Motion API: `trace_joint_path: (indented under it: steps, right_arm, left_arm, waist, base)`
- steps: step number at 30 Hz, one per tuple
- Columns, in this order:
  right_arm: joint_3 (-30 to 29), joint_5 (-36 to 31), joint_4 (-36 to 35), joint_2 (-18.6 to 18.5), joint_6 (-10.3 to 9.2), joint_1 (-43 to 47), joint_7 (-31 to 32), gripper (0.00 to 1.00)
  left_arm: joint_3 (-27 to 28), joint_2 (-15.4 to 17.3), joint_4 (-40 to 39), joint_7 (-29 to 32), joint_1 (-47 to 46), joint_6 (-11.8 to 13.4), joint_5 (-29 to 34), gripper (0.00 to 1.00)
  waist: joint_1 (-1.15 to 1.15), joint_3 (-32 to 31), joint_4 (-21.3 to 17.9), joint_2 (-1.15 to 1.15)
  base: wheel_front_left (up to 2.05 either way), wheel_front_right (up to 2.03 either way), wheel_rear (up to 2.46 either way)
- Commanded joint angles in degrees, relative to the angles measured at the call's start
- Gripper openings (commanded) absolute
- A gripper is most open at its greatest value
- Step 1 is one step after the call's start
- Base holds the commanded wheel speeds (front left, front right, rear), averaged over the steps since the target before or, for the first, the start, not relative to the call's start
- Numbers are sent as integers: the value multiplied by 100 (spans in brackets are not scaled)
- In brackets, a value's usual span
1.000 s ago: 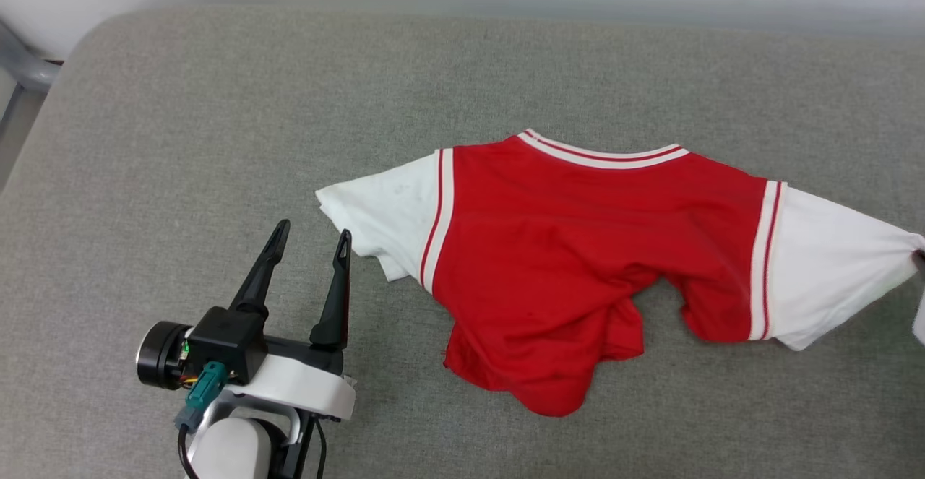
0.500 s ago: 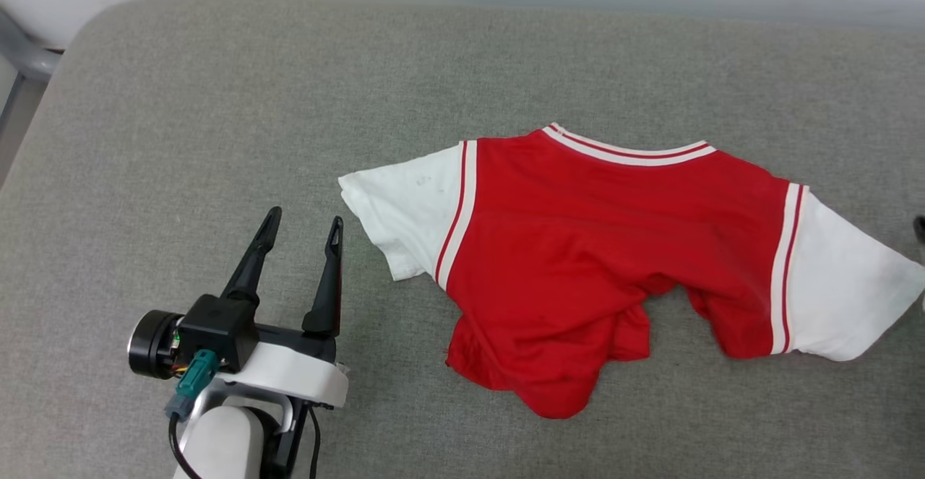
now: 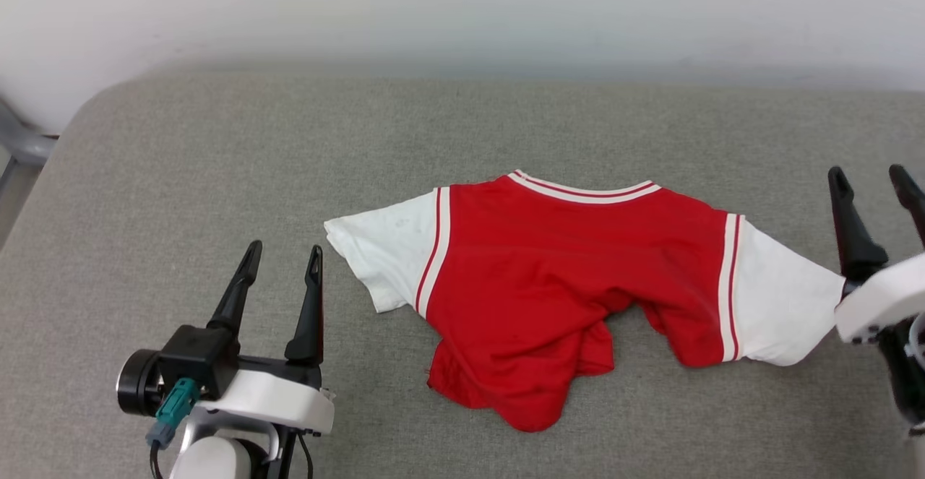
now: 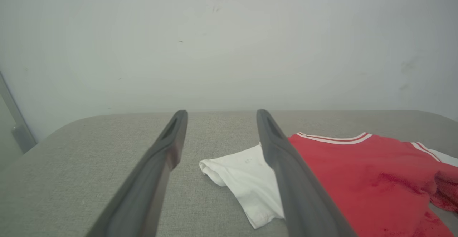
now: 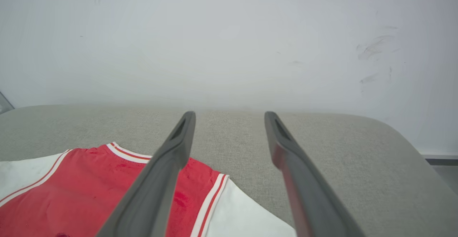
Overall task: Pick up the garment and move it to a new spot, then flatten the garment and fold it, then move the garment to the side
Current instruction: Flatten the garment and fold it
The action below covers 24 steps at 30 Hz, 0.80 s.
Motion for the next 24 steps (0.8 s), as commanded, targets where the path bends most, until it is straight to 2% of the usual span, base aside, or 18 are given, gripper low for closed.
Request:
trace_joint_path:
  steps: [1, 9, 19, 24]
  right_arm:
    - [1, 28, -77, 66, -7, 122, -124, 100]
    - [-107, 110, -494, 773, -5, 1010, -1172, 100]
    - [-102, 124, -442, 1016, -6, 1181, -1439, 100]
    - [-40, 98, -588, 990, -6, 1062, -1393, 100]
  left_arm:
    - [4, -27, -23, -13, 61, -7, -34, 100]
    - [106, -76, -71, -13, 337, -33, -254, 100]
    - [159, -109, 4, -13, 329, -53, -335, 100]
    - [-48, 250, 149, 212, -64, -57, -419, 100]
  waist:
    - [0, -90, -54, 0]
    - [0, -227, -169, 0]
    - [0, -86, -326, 0]
    - [0, 189, -464, 0]
  base:
    - [0, 0, 0]
    - [0, 0, 0]
    - [0, 0, 0]
    - [0, 0, 0]
